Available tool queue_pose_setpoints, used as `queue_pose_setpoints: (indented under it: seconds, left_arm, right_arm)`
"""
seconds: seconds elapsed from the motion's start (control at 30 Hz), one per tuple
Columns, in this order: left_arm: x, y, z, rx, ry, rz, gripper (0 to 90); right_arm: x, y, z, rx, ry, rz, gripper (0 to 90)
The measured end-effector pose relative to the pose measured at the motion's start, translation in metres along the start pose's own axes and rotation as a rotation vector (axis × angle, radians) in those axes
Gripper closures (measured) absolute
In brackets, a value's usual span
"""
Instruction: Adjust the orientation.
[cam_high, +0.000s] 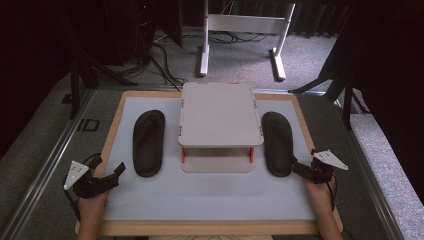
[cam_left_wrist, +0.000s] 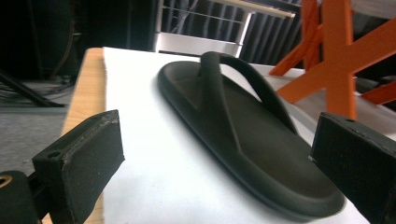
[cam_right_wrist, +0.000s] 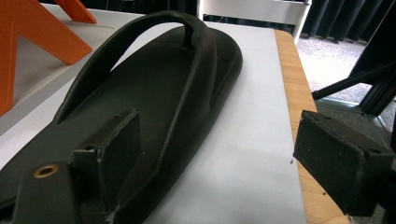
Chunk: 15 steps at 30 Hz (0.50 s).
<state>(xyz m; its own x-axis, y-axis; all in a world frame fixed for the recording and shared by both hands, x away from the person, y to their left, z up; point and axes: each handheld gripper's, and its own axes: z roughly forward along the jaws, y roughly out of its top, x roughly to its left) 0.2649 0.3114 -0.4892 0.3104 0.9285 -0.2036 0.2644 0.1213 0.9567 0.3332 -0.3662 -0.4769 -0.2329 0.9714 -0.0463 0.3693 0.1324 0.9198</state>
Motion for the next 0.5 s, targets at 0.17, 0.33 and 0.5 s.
queue_pose_setpoints:
  seconds: [0.17, 0.33, 0.5]
  left_arm:
    - [-0.0015, 0.0004, -0.0003, 0.011, -0.001, -0.004, 2.2]
    - [-0.0008, 0.0021, 0.0003, 0.041, -0.014, -0.020, 2.2]
    - [0.0001, 0.0055, 0.0006, 0.075, -0.011, -0.022, 3.5]
  right_arm:
    - [-0.0014, 0.0000, 0.0001, 0.000, 0.001, 0.018, 14.3]
    - [-0.0020, 0.0002, 0.0005, 0.004, -0.003, 0.022, 14.3]
    - [-0.0021, 0.0003, 0.0008, 0.007, -0.005, 0.025, 14.3]
